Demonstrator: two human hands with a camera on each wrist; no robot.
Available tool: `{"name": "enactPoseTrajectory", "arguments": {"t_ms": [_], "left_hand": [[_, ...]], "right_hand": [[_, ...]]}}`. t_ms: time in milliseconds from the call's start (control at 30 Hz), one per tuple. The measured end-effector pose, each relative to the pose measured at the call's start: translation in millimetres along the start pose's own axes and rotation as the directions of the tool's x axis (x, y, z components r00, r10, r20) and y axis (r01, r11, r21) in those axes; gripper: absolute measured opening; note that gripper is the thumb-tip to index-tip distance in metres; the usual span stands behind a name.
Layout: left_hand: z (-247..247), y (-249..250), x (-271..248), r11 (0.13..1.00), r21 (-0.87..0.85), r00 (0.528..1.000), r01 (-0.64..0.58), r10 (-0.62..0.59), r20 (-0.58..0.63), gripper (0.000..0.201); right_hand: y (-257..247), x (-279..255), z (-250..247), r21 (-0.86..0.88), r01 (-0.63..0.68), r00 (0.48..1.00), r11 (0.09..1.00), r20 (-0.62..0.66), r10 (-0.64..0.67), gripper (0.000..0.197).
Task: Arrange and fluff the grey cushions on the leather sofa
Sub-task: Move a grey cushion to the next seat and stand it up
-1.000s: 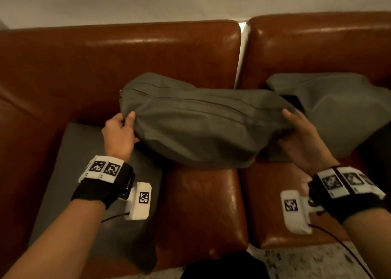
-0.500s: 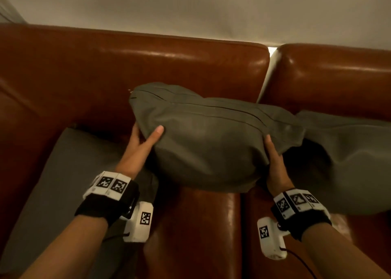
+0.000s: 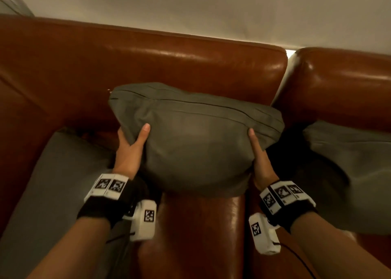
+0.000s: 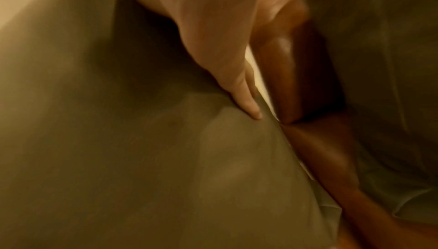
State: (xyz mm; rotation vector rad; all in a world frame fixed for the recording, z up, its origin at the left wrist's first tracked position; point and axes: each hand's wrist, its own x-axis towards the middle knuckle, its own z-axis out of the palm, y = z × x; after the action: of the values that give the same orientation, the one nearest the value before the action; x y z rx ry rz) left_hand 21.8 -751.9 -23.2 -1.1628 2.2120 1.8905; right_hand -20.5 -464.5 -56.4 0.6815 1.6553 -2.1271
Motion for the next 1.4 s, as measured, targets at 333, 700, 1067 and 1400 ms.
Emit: {"name": "enactPoseTrajectory", "arguments": {"t_ms": [333,700,1067,1400], "left_hand": [[-61,-20,-38,0.995,0.019,0.995,-0.095,0.095,0.034,0.073],[-187,-155,-176,0.931,0.318,0.813,0.177,0.044,-0.581,0.043],[-161,-247,-204,0.637,-0.495,0.727,0.591,-0.686,-0.015,0.088],[-245,-163,-231,0.832,-0.544,0.796,-0.109,-0.255,-0.55,0.045]], "right_hand": [[-28,-14,-24,-0.229,0.132,0.929,0.964,-0.31,-0.201,0.104],[-10,-96,175,-0.425,0.891,0.439,0.157,0.723,-0.533,0.017],[121,-90,215,-0.731,0.522,0.804,0.439,0.594,0.033,0.072],[69,-108,310,-0.514,0.695,0.577,0.502,0.816,0.037,0.041]]}}
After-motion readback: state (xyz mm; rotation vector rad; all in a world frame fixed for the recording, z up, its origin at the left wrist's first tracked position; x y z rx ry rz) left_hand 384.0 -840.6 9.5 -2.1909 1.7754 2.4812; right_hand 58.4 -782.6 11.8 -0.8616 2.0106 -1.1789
